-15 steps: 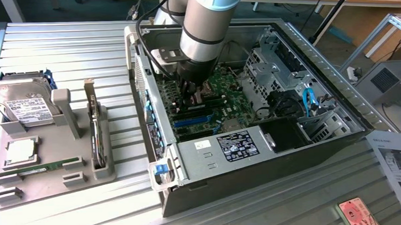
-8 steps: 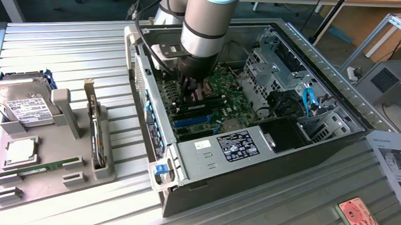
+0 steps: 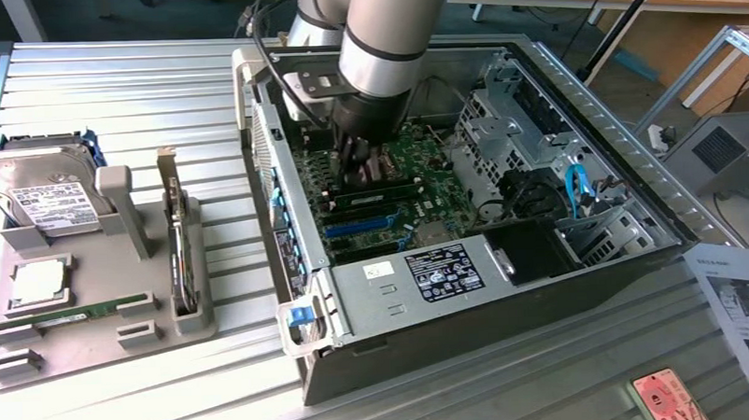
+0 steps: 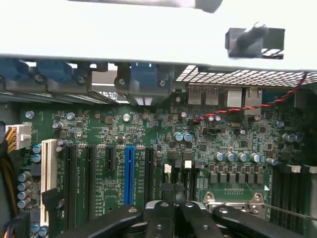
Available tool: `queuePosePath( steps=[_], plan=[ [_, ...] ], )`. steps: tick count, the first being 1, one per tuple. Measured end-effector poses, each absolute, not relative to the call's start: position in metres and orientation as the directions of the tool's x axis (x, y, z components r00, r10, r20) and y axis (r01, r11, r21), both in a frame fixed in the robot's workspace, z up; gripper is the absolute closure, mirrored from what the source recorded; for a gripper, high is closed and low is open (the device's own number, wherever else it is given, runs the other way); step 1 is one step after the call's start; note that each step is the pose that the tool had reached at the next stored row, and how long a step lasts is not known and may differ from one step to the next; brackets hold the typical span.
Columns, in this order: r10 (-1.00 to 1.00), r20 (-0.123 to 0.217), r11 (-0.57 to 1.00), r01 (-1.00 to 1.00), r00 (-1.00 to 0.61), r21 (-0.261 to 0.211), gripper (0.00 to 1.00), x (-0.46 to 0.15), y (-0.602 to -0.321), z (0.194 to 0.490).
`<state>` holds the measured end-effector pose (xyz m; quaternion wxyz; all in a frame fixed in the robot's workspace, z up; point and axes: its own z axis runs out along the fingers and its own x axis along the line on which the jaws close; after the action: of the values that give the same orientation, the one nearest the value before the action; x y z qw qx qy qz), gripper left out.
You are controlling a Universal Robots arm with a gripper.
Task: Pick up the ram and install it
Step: 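Press down the ram until it locks into place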
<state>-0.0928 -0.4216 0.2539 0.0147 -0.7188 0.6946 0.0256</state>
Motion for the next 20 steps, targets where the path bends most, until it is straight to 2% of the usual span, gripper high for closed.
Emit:
queuePosePath(
  steps=[20],
  plan=[
    [-0.998, -0.057, -0.035, -0.999, 0.034, 0.014, 0.89, -0.093, -0.422, 0.285]
  ],
)
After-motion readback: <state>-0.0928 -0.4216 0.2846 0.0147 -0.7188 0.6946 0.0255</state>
